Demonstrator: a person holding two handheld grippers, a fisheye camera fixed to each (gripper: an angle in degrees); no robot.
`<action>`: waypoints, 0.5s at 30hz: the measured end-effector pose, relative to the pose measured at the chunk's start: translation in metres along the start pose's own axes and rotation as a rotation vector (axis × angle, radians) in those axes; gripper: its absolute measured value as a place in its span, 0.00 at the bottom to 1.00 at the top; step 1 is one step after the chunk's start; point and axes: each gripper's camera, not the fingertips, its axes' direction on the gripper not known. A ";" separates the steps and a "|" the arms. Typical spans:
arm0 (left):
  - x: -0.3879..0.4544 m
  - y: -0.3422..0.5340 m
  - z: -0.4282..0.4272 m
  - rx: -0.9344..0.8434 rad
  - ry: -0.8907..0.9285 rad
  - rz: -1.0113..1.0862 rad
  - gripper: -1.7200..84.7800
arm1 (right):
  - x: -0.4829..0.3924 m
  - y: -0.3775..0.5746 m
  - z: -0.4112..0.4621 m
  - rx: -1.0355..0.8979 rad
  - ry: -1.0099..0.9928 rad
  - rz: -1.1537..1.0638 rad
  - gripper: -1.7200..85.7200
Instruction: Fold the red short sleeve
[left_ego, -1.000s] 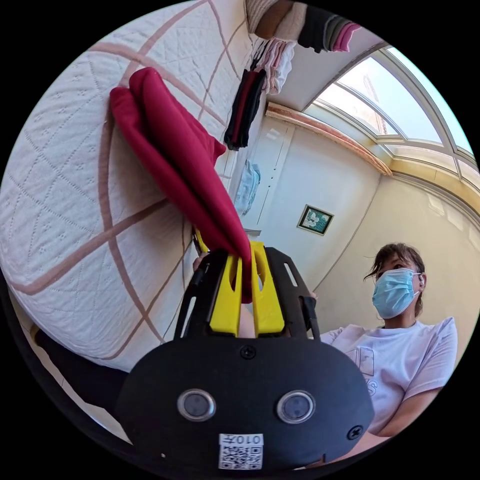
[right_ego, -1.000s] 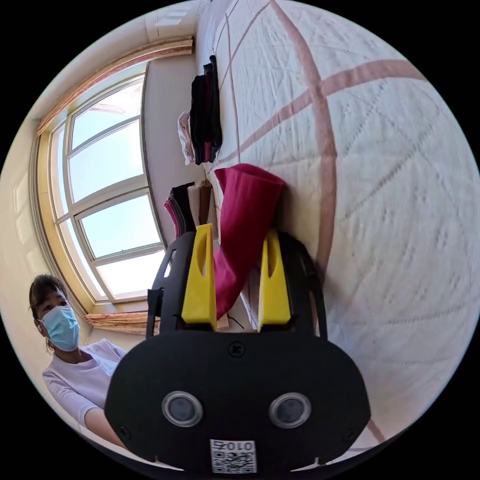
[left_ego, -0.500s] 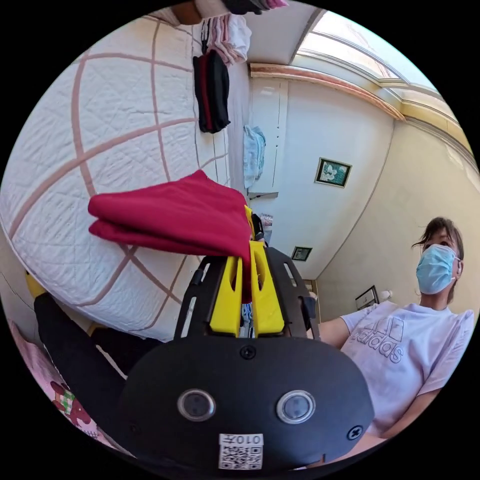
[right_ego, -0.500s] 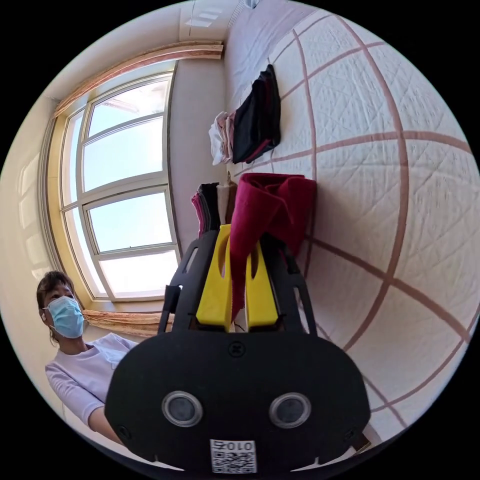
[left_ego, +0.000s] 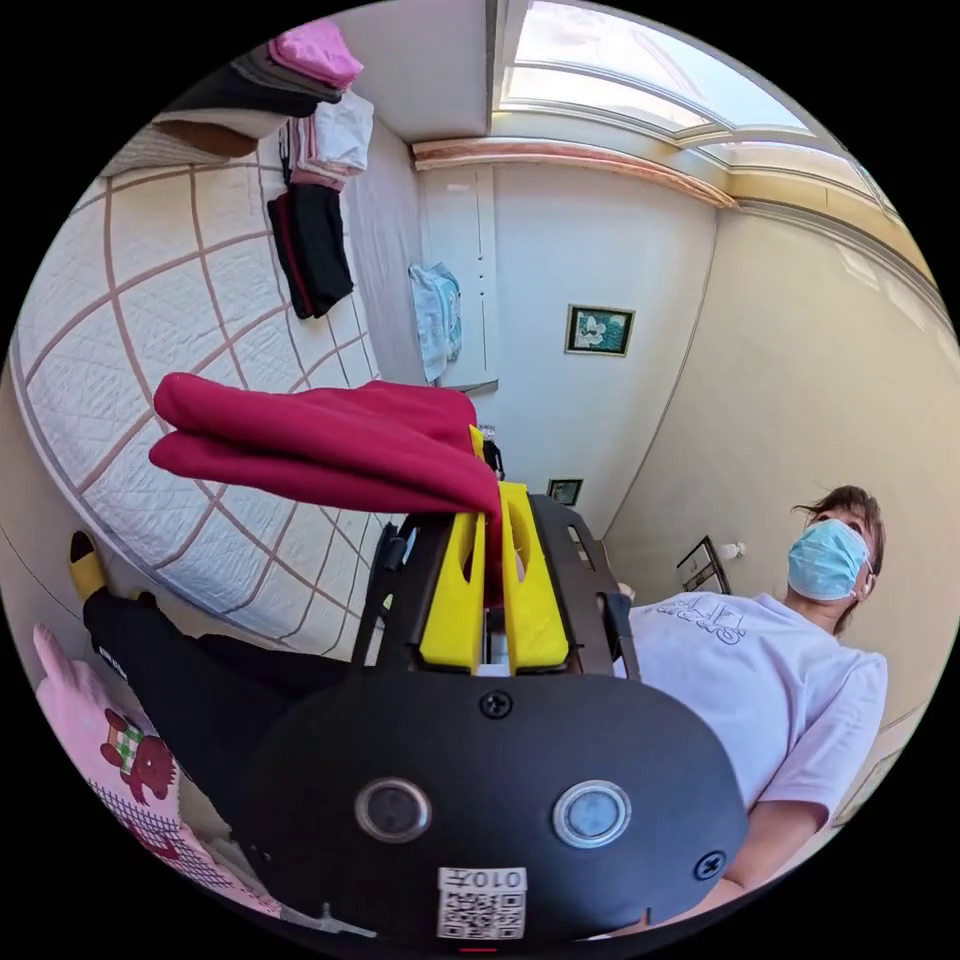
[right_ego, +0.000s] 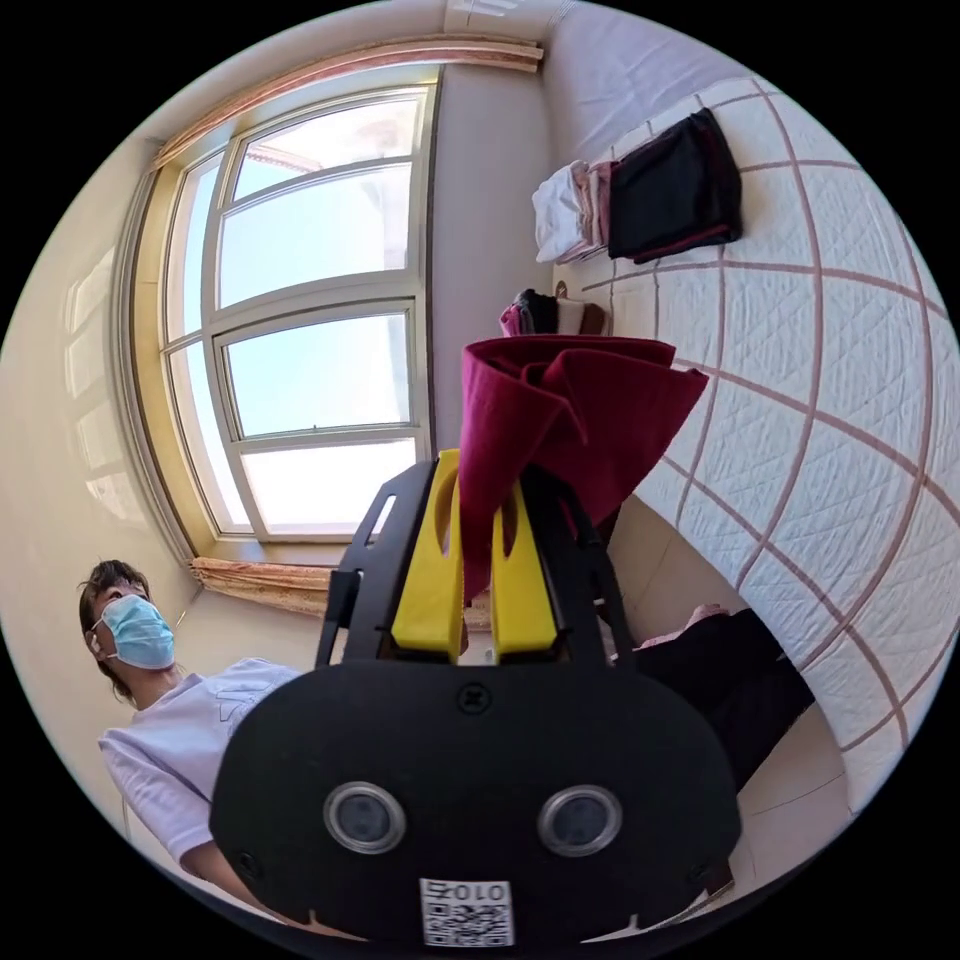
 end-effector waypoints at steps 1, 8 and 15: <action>0.013 0.005 -0.014 0.027 -0.005 0.008 0.09 | -0.012 -0.002 0.013 -0.031 0.004 -0.022 0.09; 0.063 0.026 -0.094 0.168 0.008 0.038 0.09 | -0.071 -0.018 0.097 -0.201 0.028 -0.093 0.09; 0.080 0.005 -0.186 0.296 0.041 0.028 0.09 | -0.100 -0.060 0.191 -0.314 0.074 -0.106 0.09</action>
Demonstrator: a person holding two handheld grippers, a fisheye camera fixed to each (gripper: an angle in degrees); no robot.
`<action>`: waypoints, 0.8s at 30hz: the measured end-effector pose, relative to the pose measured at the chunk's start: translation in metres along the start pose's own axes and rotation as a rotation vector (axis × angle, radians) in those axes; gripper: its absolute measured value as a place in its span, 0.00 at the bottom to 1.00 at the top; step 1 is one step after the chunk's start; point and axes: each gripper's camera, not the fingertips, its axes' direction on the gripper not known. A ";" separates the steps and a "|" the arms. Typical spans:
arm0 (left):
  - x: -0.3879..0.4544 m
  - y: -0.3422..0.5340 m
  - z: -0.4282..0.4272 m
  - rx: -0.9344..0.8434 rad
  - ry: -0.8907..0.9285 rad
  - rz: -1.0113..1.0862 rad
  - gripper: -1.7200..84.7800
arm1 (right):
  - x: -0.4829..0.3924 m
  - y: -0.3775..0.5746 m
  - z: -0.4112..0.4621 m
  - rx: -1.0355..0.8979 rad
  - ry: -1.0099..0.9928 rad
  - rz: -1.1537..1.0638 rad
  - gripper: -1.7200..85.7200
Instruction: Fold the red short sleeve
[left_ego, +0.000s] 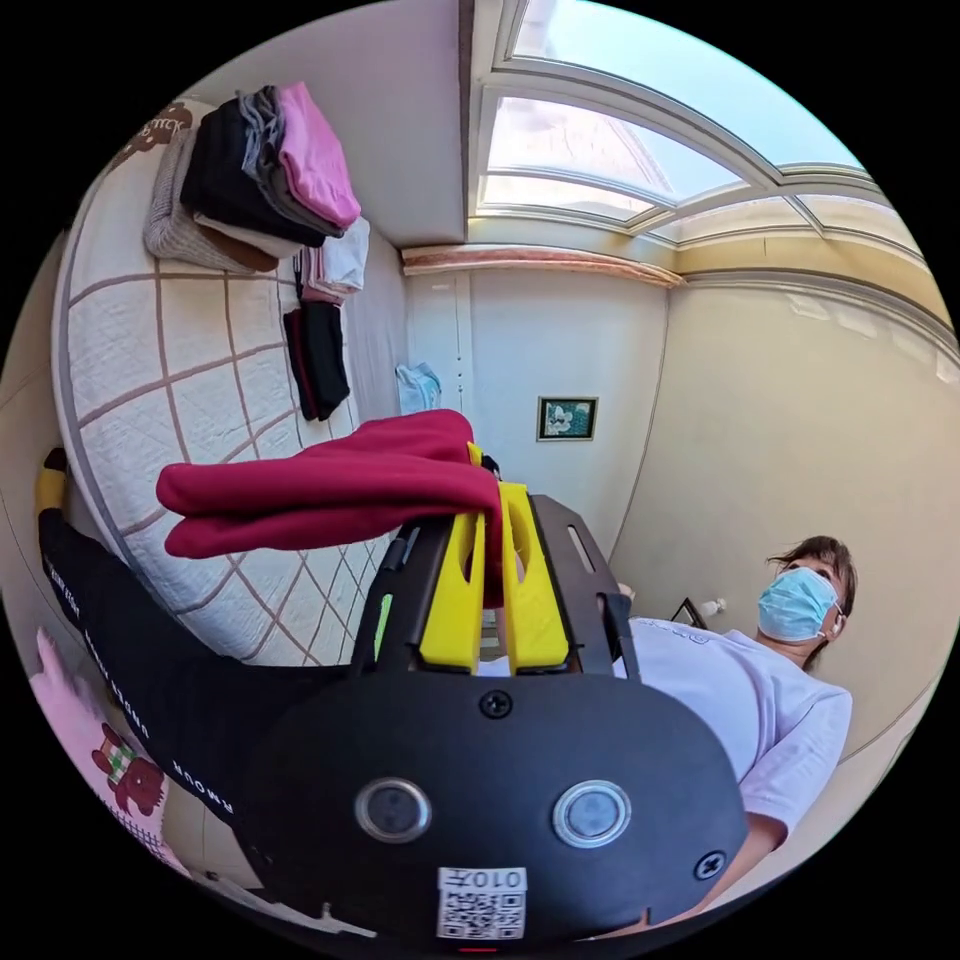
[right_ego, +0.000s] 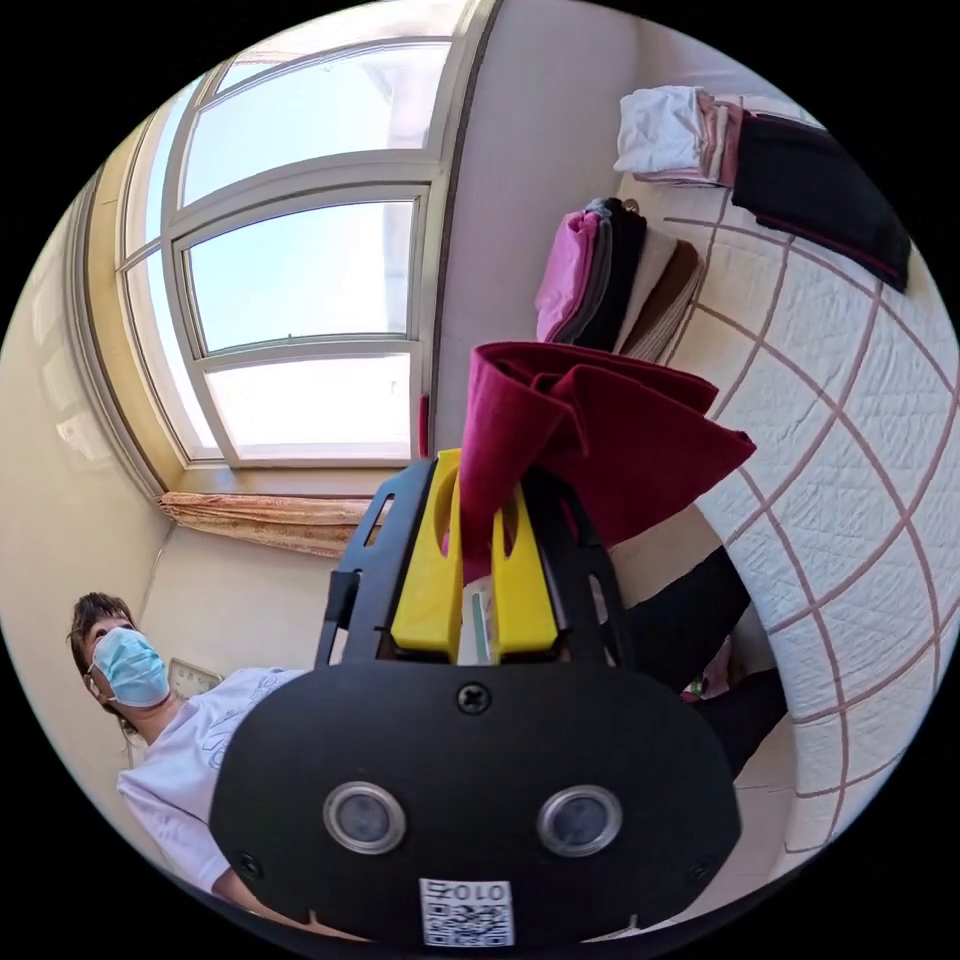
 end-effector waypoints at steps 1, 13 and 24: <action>0.002 -0.018 -0.013 0.016 0.002 0.003 0.09 | -0.004 -0.021 0.015 -0.017 0.008 -0.002 0.09; 0.098 -0.340 -0.139 0.035 -0.070 0.304 0.09 | -0.098 -0.325 0.168 -0.049 -0.060 -0.226 0.09; -0.100 -0.429 -0.182 0.130 -0.044 -0.270 0.09 | 0.074 -0.452 0.243 -0.107 0.131 0.225 0.09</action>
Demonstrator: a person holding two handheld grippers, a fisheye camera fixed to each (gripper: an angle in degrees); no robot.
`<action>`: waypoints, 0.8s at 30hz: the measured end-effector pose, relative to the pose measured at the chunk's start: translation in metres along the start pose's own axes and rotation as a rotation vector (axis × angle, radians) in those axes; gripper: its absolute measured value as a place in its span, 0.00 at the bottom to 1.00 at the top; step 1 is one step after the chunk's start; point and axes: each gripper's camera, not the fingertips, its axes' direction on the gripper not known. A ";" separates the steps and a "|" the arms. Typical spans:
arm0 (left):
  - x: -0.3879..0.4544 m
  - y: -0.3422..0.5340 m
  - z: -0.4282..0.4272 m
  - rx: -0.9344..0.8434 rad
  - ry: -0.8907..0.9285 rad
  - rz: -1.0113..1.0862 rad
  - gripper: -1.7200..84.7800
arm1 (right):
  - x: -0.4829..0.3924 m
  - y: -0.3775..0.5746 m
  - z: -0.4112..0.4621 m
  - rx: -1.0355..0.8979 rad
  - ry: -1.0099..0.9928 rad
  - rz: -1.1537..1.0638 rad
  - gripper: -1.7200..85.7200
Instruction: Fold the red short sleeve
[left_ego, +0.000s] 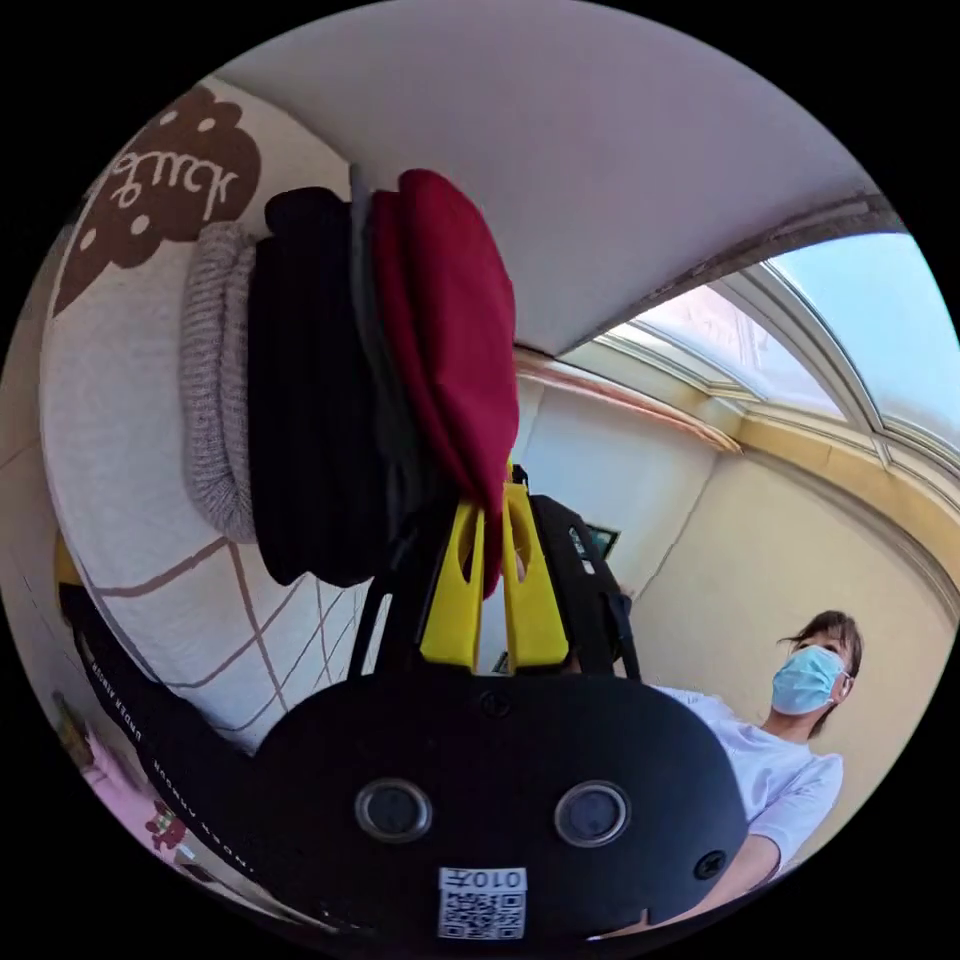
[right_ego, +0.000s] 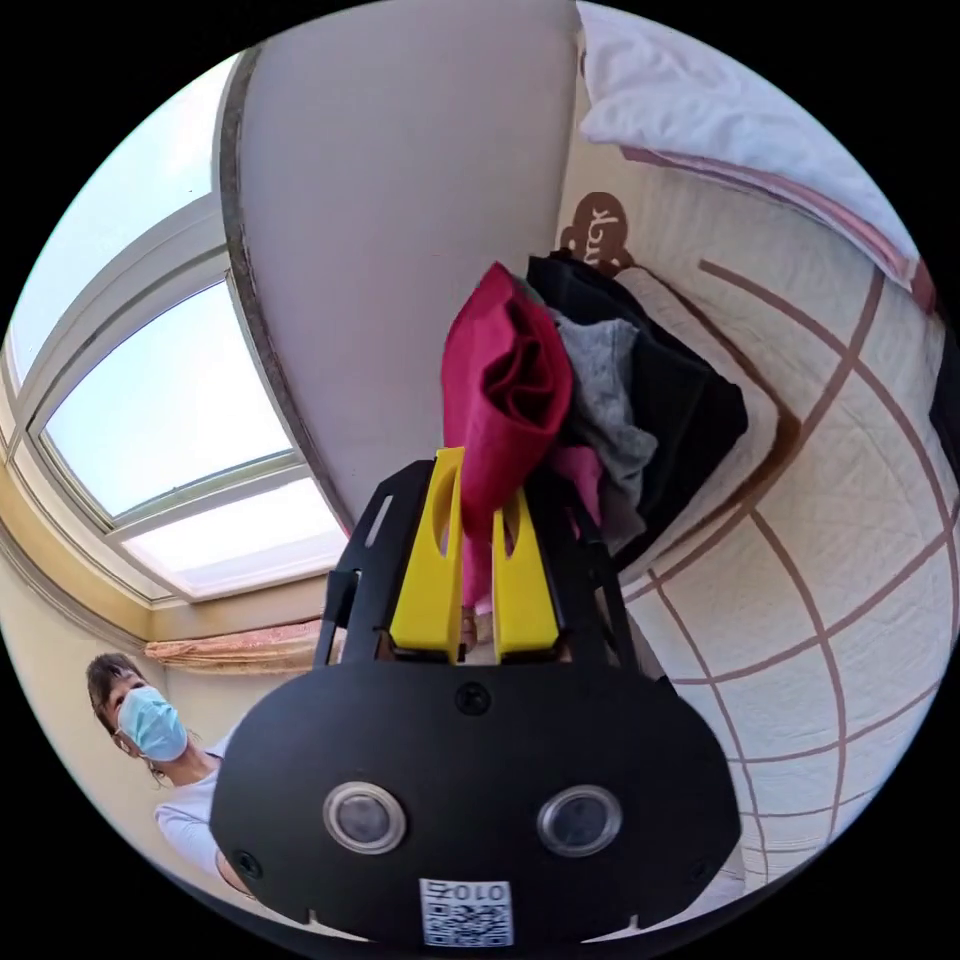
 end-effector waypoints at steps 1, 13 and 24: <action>-0.015 -0.001 -0.005 0.038 0.040 -0.042 0.09 | 0.005 0.000 0.003 0.017 -0.044 -0.003 0.09; 0.060 -0.023 -0.003 -0.144 -0.094 0.077 0.08 | -0.055 -0.020 0.009 -0.043 0.217 -0.056 0.09; 0.063 0.005 -0.019 -0.049 -0.055 0.024 0.06 | -0.032 0.005 0.021 0.034 0.056 0.012 0.08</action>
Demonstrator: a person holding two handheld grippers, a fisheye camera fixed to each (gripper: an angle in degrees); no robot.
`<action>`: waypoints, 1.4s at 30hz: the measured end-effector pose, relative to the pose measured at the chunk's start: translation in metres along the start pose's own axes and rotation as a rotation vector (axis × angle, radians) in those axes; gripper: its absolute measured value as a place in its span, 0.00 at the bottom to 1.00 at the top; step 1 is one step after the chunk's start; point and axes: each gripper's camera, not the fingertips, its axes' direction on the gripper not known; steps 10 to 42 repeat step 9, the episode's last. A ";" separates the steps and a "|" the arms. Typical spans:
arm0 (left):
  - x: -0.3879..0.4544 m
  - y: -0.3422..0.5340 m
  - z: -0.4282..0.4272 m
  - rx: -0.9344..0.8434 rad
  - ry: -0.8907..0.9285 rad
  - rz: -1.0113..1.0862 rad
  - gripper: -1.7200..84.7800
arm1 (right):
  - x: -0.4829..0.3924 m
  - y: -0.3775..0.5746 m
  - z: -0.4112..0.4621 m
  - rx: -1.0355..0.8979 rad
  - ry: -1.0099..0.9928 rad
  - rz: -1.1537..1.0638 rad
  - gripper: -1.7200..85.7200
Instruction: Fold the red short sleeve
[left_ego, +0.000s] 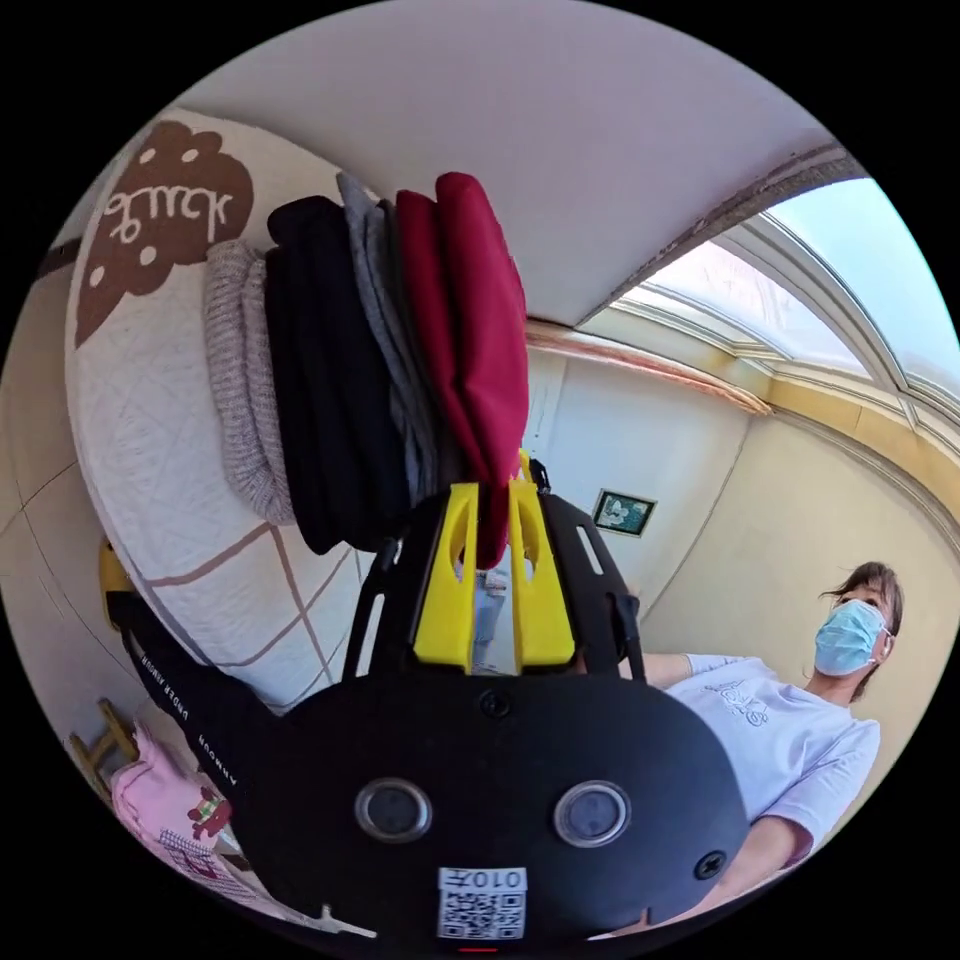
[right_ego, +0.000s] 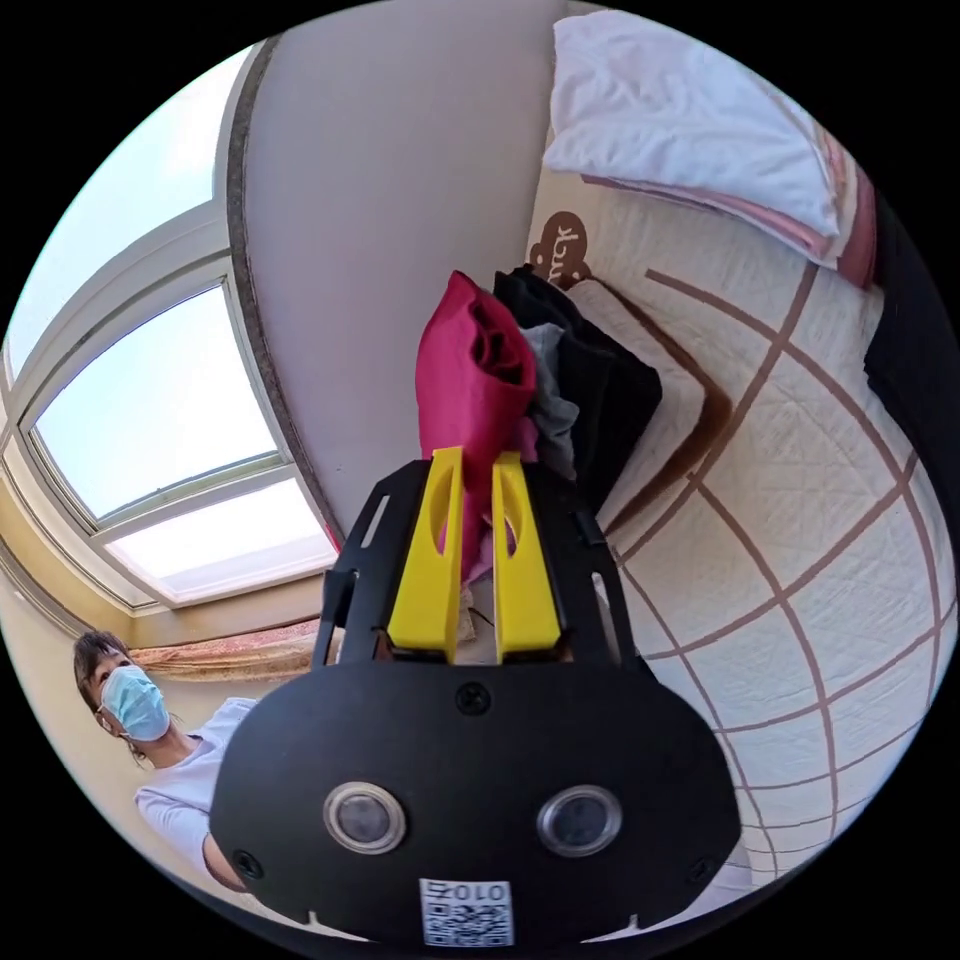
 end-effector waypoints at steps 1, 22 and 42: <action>0.009 0.006 -0.006 0.010 -0.056 0.010 0.06 | 0.001 0.009 -0.003 0.018 0.006 -0.004 0.08; 0.172 0.049 0.037 -0.010 -0.741 0.756 0.02 | -0.022 0.117 -0.026 0.327 0.252 -0.238 0.05; 0.172 0.049 0.037 -0.010 -0.741 0.756 0.02 | -0.022 0.117 -0.026 0.327 0.252 -0.238 0.05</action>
